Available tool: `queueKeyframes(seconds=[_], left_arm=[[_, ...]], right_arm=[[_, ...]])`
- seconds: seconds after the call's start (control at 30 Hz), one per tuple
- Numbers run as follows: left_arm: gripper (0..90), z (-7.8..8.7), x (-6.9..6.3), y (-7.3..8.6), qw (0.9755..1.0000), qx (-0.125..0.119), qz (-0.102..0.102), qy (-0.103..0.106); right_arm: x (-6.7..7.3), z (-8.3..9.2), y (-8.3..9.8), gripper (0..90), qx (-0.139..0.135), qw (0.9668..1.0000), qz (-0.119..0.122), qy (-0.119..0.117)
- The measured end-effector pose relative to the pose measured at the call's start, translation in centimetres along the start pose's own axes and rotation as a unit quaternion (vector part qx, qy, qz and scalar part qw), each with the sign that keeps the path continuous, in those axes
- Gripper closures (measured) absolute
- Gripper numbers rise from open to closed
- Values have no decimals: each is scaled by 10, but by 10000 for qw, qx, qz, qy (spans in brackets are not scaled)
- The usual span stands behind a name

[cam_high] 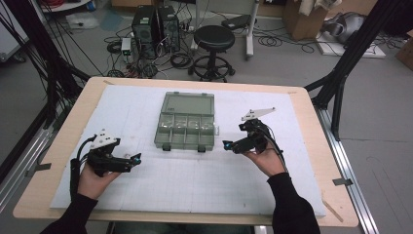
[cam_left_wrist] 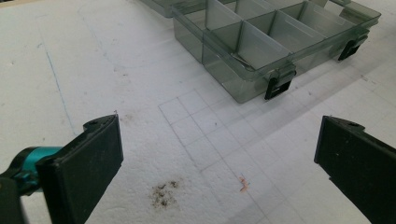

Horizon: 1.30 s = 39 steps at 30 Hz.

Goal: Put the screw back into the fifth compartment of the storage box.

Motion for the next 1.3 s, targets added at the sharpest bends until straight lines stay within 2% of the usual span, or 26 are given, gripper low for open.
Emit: queueKeyframes(seconds=[0.7, 1.3], left_arm=[[17, 0, 0, 0, 10000, 18, -13, 24], [17, -3, -3, 1, 9999, 38, -46, 122]], right_arm=[[-6, 16, 23, 4, -63, 9998, -110, 132], [-12, 22, 54, 4, -39, 9990, -413, 160]])
Point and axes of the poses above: each handheld gripper's, and its own axes: z roughly backward along the jaws, y roughly out of its underside, x roughly to its left, the point moved 3 cm from there along -z, roughly forward along the jaws
